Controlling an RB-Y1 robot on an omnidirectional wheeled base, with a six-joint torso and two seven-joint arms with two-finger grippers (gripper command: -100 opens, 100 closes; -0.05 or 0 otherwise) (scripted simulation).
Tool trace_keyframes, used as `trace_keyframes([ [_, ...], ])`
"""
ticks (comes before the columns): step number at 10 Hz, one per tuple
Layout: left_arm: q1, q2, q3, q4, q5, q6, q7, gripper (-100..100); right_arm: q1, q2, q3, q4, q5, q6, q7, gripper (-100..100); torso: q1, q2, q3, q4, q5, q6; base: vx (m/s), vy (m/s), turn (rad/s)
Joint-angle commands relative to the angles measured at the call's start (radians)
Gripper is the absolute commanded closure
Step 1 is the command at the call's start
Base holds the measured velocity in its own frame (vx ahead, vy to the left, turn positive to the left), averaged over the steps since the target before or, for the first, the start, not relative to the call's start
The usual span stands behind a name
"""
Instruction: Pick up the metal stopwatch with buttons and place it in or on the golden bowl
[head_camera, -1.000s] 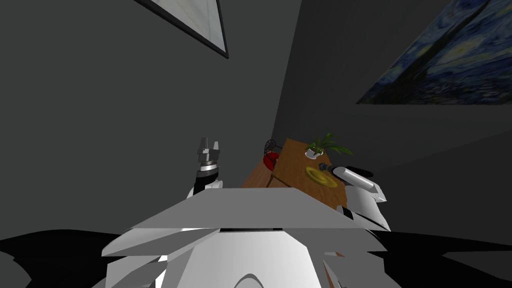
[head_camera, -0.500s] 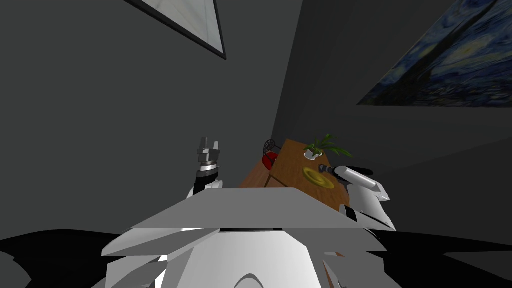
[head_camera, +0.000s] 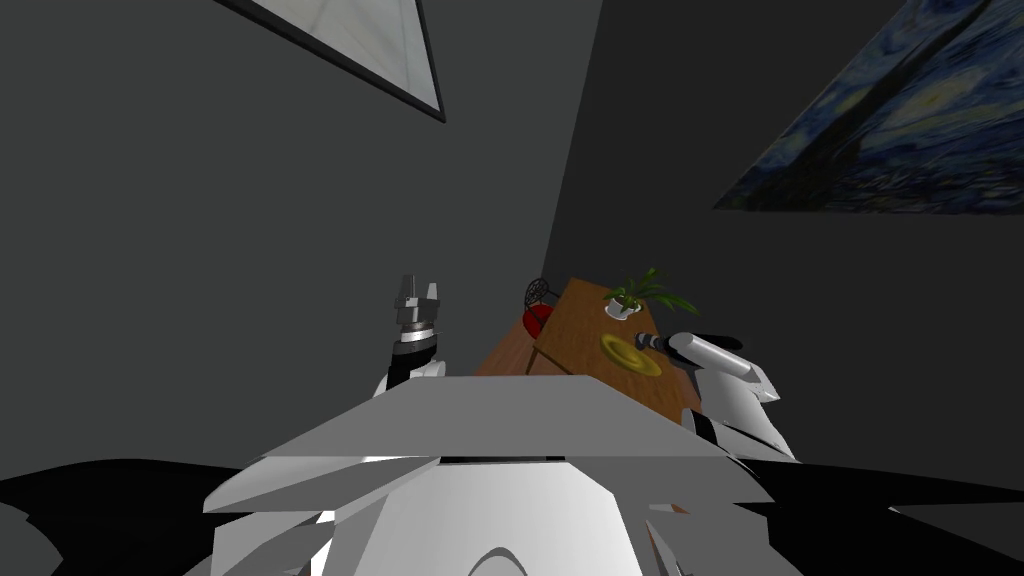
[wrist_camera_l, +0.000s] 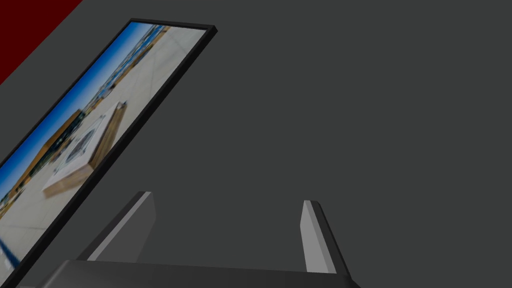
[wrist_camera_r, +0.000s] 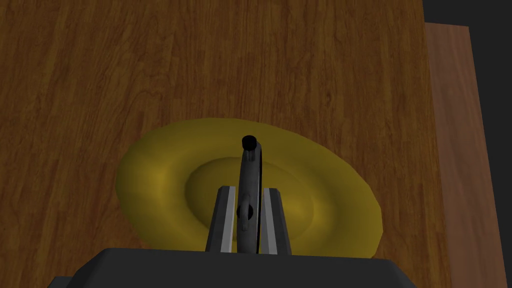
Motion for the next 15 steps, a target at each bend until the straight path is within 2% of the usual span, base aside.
trace_keyframes([
  [1, 0.000, 0.000, 0.000, 0.000, 0.000, 0.000, 0.000, 0, 0.000, 0.000, 0.000, 0.000, 0.000, 0.000, 0.000, 100, 0.000, 0.000, 0.000, 0.000, 0.000, 0.000, -0.011, -0.033, 0.004],
  [2, 0.000, 0.000, 0.000, 0.000, 0.000, 0.000, 0.000, 0, 0.001, 0.000, 0.001, 0.000, 0.000, 0.004, -0.003, -100, 0.002, -0.001, 0.000, 0.000, 0.000, 0.000, -0.003, -0.007, -0.002],
  [6, 0.000, 0.000, 0.000, 0.000, 0.000, 0.000, 0.000, 0, 0.001, 0.000, 0.000, 0.000, 0.000, 0.004, -0.002, -100, 0.005, -0.002, -0.001, 0.000, 0.001, 0.000, 0.000, 0.000, 0.000],
  [7, 0.000, 0.000, 0.000, 0.000, 0.000, 0.000, 0.000, 0, 0.001, 0.000, 0.000, 0.000, 0.000, 0.004, -0.002, 0, 0.005, -0.002, -0.001, 0.000, 0.001, 0.000, 0.000, 0.000, 0.000],
  [8, 0.000, 0.000, 0.000, 0.000, 0.000, 0.000, 0.000, 0, -0.047, -0.050, 0.050, 0.003, 0.050, -0.046, 0.048, -100, 0.005, -0.002, -0.001, 0.000, 0.001, 0.000, -0.073, -0.037, 0.038],
  [11, 0.000, 0.000, 0.000, 0.000, 0.000, 0.000, 0.000, 0, -0.047, -0.058, 0.138, 0.003, 0.140, -0.118, 0.122, -100, 0.003, 0.001, 0.001, 0.001, 0.001, 0.000, -0.042, -0.026, 0.008],
  [13, 0.000, 0.000, 0.000, 0.000, 0.000, 0.000, 0.000, 0, -0.047, -0.058, 0.145, 0.003, 0.199, -0.160, 0.180, -100, 0.006, -0.002, -0.001, 0.000, 0.001, 0.000, 0.007, 0.005, 0.000],
  [15, 0.000, 0.000, 0.000, 0.000, 0.000, 0.000, 0.000, 0, -0.047, -0.058, 0.145, 0.003, 0.259, -0.160, 0.197, -100, 0.006, -0.002, -0.001, 0.000, 0.001, 0.000, 0.000, 0.000, 0.000],
])
